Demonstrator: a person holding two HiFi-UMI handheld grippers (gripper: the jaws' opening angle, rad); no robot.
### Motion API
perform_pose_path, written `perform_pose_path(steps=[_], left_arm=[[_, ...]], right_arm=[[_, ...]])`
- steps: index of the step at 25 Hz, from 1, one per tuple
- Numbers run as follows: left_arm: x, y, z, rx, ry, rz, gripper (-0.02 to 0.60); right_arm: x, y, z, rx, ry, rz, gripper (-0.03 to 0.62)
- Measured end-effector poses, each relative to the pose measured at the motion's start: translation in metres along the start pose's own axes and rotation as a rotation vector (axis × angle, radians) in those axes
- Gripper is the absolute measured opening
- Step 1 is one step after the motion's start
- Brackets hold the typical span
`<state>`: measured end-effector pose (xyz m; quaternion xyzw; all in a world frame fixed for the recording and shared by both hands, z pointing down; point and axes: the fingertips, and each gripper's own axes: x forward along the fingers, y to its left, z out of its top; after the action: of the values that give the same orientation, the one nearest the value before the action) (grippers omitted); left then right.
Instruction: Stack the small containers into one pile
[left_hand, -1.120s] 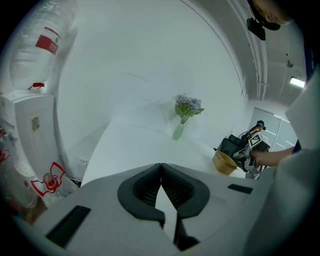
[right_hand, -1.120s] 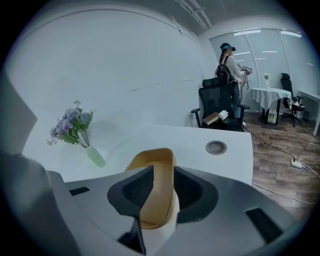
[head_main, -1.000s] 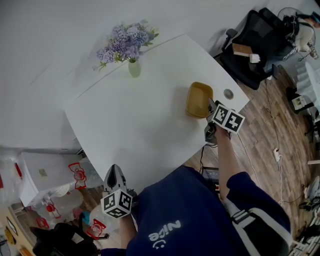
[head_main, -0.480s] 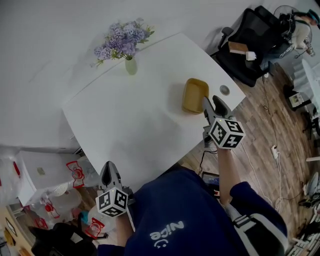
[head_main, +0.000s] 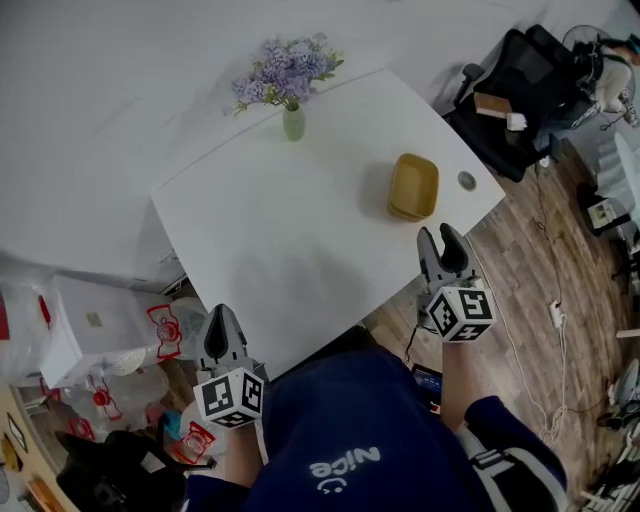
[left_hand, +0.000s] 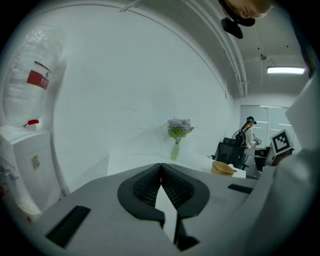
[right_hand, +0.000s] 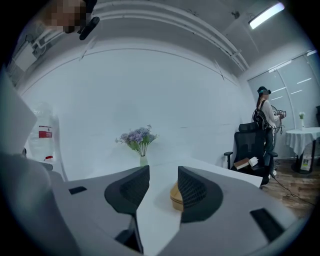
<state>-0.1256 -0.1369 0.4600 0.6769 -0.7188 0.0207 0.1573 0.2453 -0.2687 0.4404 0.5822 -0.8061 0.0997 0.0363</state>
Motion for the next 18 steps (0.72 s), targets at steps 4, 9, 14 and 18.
perform_pose_path(steps=[4, 9, 14, 18], left_arm=[[-0.025, 0.013, 0.007, 0.017, -0.013, -0.02, 0.018], [-0.055, 0.036, 0.001, 0.029, -0.004, -0.026, 0.018], [-0.077, 0.061, -0.007, 0.025, 0.007, -0.022, 0.018], [-0.089, 0.073, -0.003, 0.022, -0.008, -0.031, 0.018]], right_arm=[[-0.023, 0.037, -0.014, -0.015, 0.018, 0.014, 0.163], [-0.046, 0.08, -0.041, -0.036, 0.063, 0.03, 0.163], [-0.063, 0.105, -0.049, -0.047, 0.067, 0.037, 0.163], [-0.07, 0.118, -0.037, -0.078, 0.029, 0.027, 0.159]])
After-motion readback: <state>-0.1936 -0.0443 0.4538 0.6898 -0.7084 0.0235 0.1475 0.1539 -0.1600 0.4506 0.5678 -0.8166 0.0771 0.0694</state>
